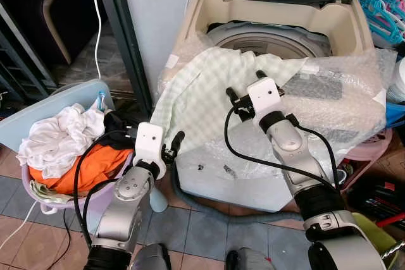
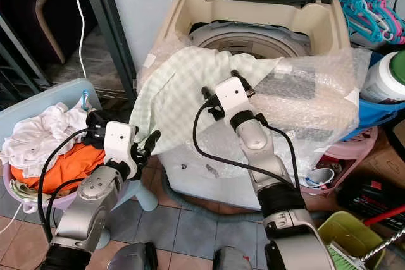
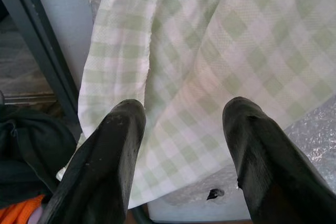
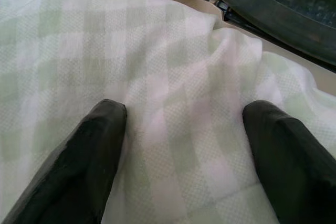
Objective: Clothes washing
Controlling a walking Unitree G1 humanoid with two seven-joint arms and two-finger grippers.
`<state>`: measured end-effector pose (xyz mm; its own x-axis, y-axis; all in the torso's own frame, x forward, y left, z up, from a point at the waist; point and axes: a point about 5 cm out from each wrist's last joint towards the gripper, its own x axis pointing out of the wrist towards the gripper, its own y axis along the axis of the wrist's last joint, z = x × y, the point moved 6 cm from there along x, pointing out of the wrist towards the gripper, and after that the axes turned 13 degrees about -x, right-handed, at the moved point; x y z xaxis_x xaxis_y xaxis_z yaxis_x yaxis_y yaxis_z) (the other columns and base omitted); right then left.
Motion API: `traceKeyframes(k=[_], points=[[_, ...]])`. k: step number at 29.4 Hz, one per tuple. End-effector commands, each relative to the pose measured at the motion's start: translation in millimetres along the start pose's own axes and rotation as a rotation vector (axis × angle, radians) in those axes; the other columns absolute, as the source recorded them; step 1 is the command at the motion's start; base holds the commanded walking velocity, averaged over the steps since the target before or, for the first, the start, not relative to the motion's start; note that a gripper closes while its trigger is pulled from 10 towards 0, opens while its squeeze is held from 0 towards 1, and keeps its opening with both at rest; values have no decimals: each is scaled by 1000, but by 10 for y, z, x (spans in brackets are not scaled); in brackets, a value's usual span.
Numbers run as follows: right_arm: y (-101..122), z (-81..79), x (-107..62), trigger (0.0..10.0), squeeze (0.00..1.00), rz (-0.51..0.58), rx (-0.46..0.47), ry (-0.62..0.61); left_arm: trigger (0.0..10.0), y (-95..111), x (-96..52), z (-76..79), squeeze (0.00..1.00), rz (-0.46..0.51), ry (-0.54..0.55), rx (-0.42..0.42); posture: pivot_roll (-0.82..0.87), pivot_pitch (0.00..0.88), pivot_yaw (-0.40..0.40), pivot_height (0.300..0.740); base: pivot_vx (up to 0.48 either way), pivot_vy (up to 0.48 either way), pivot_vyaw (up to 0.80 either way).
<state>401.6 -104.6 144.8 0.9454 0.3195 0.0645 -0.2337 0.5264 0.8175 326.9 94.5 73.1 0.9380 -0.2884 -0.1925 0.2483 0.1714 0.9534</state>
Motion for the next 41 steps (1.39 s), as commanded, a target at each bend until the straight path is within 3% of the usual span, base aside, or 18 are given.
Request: traceKeyframes(k=[1,16,29,36,41], points=[[-182,-28,-33,0,0,-76,39,5,10000,5,8,-15,0,1,6,13,-48,60,26,740,0,0,0],[-319,362,-26,0,0,-140,236,-112,10000,-1,1,-8,0,-1,6,9,-53,67,24,740,0,0,0],[-391,433,-5,0,0,-170,266,-86,10000,-16,-12,2,0,-4,11,-2,-52,79,12,740,0,0,0],[-250,502,80,0,0,-118,279,-77,10000,-29,-24,3,0,-5,16,-5,-51,84,8,740,0,0,0],[-69,709,220,0,0,-73,289,-83,10000,-45,-71,-12,0,-3,28,-4,-39,97,-2,740,0,0,0]])
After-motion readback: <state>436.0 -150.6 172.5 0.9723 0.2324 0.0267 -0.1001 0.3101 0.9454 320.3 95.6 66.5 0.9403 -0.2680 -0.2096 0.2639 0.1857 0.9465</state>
